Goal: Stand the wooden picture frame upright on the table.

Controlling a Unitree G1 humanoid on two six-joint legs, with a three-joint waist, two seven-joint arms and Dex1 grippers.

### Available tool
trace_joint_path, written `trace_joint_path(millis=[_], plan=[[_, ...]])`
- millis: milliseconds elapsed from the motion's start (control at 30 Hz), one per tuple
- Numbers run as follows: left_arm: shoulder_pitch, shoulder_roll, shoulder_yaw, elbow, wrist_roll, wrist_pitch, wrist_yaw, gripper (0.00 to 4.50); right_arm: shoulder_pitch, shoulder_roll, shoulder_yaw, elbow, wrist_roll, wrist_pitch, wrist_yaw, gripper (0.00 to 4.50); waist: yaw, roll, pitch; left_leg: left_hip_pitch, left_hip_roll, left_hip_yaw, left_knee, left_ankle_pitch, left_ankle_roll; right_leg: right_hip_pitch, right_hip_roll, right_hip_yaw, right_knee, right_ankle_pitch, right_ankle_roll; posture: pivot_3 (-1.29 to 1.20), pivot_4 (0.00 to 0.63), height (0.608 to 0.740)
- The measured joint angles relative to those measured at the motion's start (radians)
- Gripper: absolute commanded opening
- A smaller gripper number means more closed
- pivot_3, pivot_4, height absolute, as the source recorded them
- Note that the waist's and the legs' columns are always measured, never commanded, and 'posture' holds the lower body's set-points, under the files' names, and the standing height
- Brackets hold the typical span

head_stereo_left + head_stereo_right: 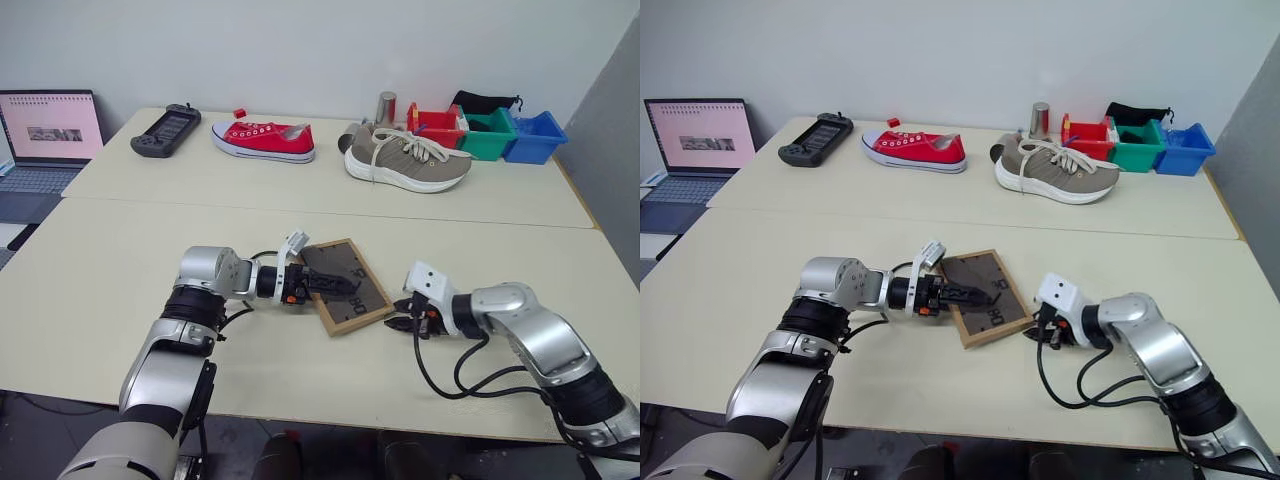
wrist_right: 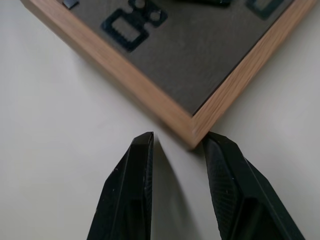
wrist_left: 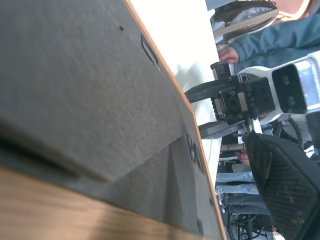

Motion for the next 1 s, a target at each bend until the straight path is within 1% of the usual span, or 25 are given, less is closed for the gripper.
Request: trace_joint_path(millis=[200,367,467,533,600,633,733,833,900,1000], plan=[[-0.003,-0.001,0.000,0.002,0.000,-0.001,0.006,4.50,-0.021,0.034,0.010,0.014,-0.003,0.004,-0.026,1.58,0.000,0.000,0.000,0.000,0.000,0.000,0.000,0.000,0.000,0.000,0.000,0.000,0.000,0.000,0.000,0.00,0.150,0.740],[-0.003,-0.001,0.000,0.001,0.000,-0.001,0.006,4.50,-0.027,0.030,0.020,0.020,-0.002,0.001,-0.026,1.58,0.000,0.000,0.000,0.000,0.000,0.000,0.000,0.000,0.000,0.000,0.000,0.000,0.000,0.000,0.000,0.00,0.150,0.740],[-0.003,-0.003,0.000,0.002,-0.001,-0.003,0.006,4.50,-0.027,-0.019,0.038,0.020,-0.001,-0.017,0.012,1.58,0.002,0.000,0.000,0.000,0.000,0.000,0.000,0.000,0.000,0.000,0.000,0.000,0.000,0.000,0.000,0.00,0.150,0.740],[-0.003,-0.003,0.000,0.002,-0.001,-0.004,0.006,4.50,-0.028,-0.079,0.040,0.029,0.000,-0.050,0.071,1.58,0.002,0.000,0.000,0.000,0.000,0.000,0.000,0.000,0.000,0.000,0.000,0.000,0.000,0.000,0.000,0.00,0.150,0.740],[-0.003,0.000,0.000,0.003,0.000,-0.004,0.007,4.50,-0.049,-0.121,0.039,0.072,-0.006,-0.087,0.104,1.58,-0.001,0.000,0.000,0.000,0.000,0.000,0.000,0.000,0.000,0.000,0.000,0.000,0.000,0.000,0.000,0.00,0.150,0.740],[-0.003,0.002,0.001,0.004,0.000,-0.004,0.008,4.50,-0.072,-0.120,0.038,0.112,-0.013,-0.110,0.101,1.58,-0.004,0.000,0.000,0.001,0.000,0.000,0.000,0.000,0.000,0.000,0.000,0.000,0.000,0.000,0.000,0.00,0.150,0.740],[-0.004,0.003,0.001,0.006,0.000,-0.005,0.009,4.50,-0.149,-0.046,0.032,0.246,-0.054,-0.171,0.026,1.58,-0.010,0.000,0.000,0.001,0.000,0.000,0.000,0.000,0.000,0.000,0.000,0.000,0.001,0.000,0.000,0.00,0.150,0.740],[-0.007,0.000,0.001,0.013,0.000,-0.008,0.009,4.50,-0.218,0.065,0.032,0.364,-0.095,-0.233,-0.076,1.58,-0.012,0.000,0.000,0.000,0.000,0.000,0.000,0.000,0.000,0.000,0.000,0.000,0.001,0.000,0.000,0.00,0.150,0.740],[-0.009,-0.006,0.000,0.018,0.000,-0.016,0.009,4.50,-0.236,0.112,0.039,0.414,-0.123,-0.264,-0.113,1.58,-0.011,0.000,0.000,0.000,0.000,0.000,0.000,0.000,0.000,0.000,0.000,0.000,0.000,0.000,0.000,0.00,0.150,0.740],[-0.011,-0.005,0.001,0.026,0.000,-0.020,0.008,4.50,-0.237,0.159,0.053,0.441,-0.136,-0.277,-0.128,1.58,-0.006,0.000,0.000,0.000,0.000,0.000,0.000,0.000,0.000,0.000,0.000,0.000,0.000,0.000,0.000,0.00,0.150,0.740]])
